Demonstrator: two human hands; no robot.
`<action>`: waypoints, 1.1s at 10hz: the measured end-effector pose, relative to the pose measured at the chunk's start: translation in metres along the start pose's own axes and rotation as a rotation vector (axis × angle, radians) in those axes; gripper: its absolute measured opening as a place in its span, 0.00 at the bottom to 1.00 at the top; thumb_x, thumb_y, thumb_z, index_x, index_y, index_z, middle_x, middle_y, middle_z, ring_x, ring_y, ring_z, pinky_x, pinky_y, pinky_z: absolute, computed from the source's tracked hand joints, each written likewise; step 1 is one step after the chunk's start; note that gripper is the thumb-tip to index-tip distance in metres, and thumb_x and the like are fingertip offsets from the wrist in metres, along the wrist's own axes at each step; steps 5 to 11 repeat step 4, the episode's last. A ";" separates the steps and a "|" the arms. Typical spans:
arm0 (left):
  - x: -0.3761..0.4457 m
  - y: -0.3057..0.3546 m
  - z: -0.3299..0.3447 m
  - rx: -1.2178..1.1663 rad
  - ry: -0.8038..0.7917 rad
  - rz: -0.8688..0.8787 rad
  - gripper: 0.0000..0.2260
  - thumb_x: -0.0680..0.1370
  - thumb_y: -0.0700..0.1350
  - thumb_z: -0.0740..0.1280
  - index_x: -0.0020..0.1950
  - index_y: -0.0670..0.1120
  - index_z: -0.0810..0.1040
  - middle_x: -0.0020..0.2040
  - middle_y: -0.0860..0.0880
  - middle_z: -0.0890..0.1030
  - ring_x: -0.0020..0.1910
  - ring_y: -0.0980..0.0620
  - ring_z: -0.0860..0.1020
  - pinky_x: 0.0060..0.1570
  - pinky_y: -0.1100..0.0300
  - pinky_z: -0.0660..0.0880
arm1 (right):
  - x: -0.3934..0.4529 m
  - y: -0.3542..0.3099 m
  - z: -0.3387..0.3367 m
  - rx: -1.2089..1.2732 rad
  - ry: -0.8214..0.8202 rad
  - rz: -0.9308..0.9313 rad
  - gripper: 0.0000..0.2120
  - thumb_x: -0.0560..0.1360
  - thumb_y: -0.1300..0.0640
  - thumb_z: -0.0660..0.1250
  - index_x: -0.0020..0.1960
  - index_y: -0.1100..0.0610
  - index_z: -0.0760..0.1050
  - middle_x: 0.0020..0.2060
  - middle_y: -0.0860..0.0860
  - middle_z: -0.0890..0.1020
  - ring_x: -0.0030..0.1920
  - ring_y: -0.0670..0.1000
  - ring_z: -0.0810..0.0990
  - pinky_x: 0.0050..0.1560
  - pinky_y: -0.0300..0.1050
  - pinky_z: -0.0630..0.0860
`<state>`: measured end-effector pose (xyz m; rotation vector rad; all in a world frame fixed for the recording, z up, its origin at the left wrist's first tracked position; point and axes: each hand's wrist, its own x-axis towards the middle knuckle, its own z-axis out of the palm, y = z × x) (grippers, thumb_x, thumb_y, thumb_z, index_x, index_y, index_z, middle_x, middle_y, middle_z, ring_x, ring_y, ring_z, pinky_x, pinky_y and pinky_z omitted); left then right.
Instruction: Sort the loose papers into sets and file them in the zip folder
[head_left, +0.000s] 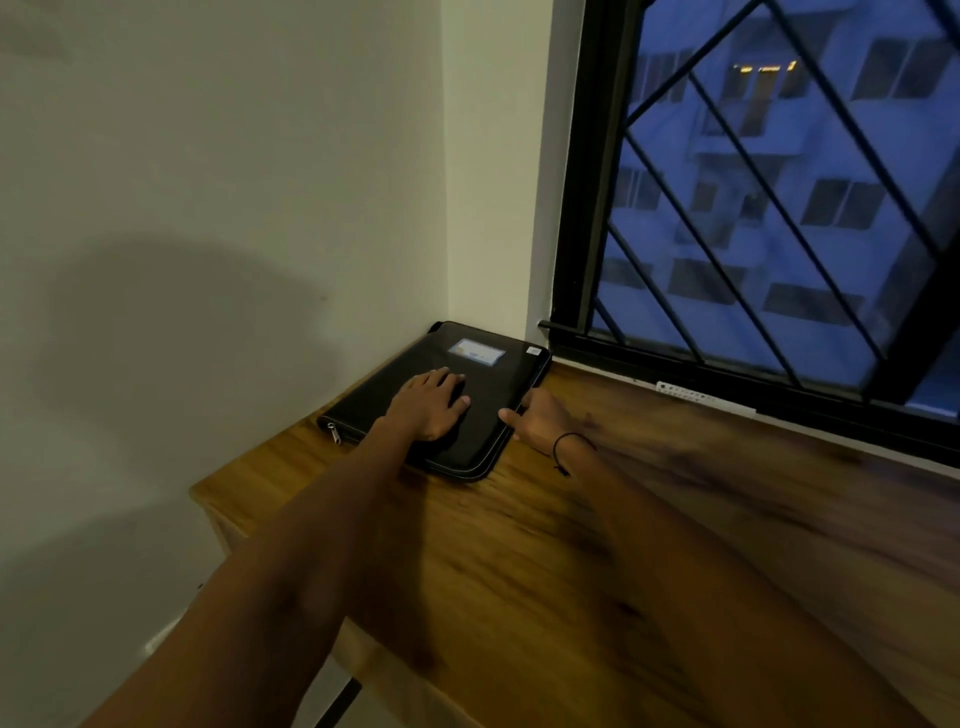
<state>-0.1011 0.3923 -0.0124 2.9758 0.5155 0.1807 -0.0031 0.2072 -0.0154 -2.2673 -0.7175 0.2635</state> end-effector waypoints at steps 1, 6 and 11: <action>-0.002 -0.004 -0.004 -0.001 -0.014 0.015 0.27 0.85 0.61 0.51 0.83 0.51 0.58 0.83 0.45 0.57 0.81 0.43 0.56 0.79 0.45 0.55 | -0.009 -0.002 -0.017 -0.022 -0.082 -0.030 0.13 0.79 0.46 0.69 0.53 0.56 0.80 0.40 0.50 0.86 0.41 0.49 0.85 0.50 0.52 0.82; 0.008 0.014 -0.014 0.008 0.151 0.059 0.30 0.82 0.67 0.51 0.75 0.49 0.70 0.73 0.44 0.72 0.69 0.43 0.73 0.70 0.45 0.69 | -0.009 0.056 -0.085 -0.148 -0.029 -0.064 0.23 0.79 0.46 0.68 0.69 0.55 0.70 0.61 0.55 0.78 0.60 0.56 0.78 0.60 0.54 0.77; 0.008 0.014 -0.014 0.008 0.151 0.059 0.30 0.82 0.67 0.51 0.75 0.49 0.70 0.73 0.44 0.72 0.69 0.43 0.73 0.70 0.45 0.69 | -0.009 0.056 -0.085 -0.148 -0.029 -0.064 0.23 0.79 0.46 0.68 0.69 0.55 0.70 0.61 0.55 0.78 0.60 0.56 0.78 0.60 0.54 0.77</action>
